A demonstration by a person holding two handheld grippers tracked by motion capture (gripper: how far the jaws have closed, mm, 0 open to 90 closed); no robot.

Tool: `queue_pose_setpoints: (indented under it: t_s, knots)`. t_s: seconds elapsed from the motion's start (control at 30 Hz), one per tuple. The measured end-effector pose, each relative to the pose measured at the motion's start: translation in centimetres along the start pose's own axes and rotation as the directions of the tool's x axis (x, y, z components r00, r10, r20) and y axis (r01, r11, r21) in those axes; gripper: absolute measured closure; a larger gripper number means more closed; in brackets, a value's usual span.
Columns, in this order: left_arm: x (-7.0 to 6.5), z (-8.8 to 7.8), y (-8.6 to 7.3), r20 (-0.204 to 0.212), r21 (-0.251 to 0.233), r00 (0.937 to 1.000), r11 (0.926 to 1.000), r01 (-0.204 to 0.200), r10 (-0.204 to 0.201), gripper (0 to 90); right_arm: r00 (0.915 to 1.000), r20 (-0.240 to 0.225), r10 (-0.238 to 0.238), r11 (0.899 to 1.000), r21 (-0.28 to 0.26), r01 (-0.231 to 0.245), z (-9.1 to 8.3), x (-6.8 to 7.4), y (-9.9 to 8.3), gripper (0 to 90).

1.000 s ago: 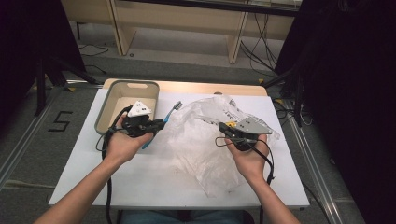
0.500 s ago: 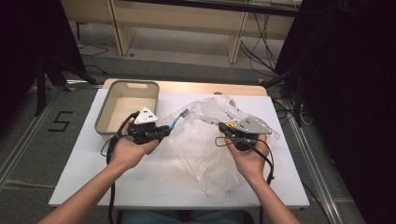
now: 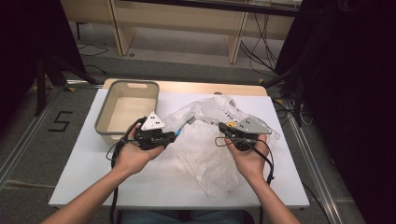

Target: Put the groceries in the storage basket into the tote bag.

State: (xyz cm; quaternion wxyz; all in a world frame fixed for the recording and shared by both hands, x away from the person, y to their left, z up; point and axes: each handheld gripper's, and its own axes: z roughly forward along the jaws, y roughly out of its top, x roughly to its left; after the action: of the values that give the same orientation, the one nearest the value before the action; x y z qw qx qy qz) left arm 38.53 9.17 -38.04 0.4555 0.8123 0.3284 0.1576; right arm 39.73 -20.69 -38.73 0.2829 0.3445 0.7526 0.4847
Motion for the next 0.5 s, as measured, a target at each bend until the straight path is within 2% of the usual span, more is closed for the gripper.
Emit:
queue_pose_setpoints:
  t_s: [0.5]
  knots:
    - [-1.1, 1.2, -0.6, 0.022, 0.044, 0.9992, 0.9984, -0.035, 0.034, 81.9, 1.0000, -0.001, 0.001, 1.000, -0.003, -0.001, 0.0, 0.0, 0.0, 90.0]
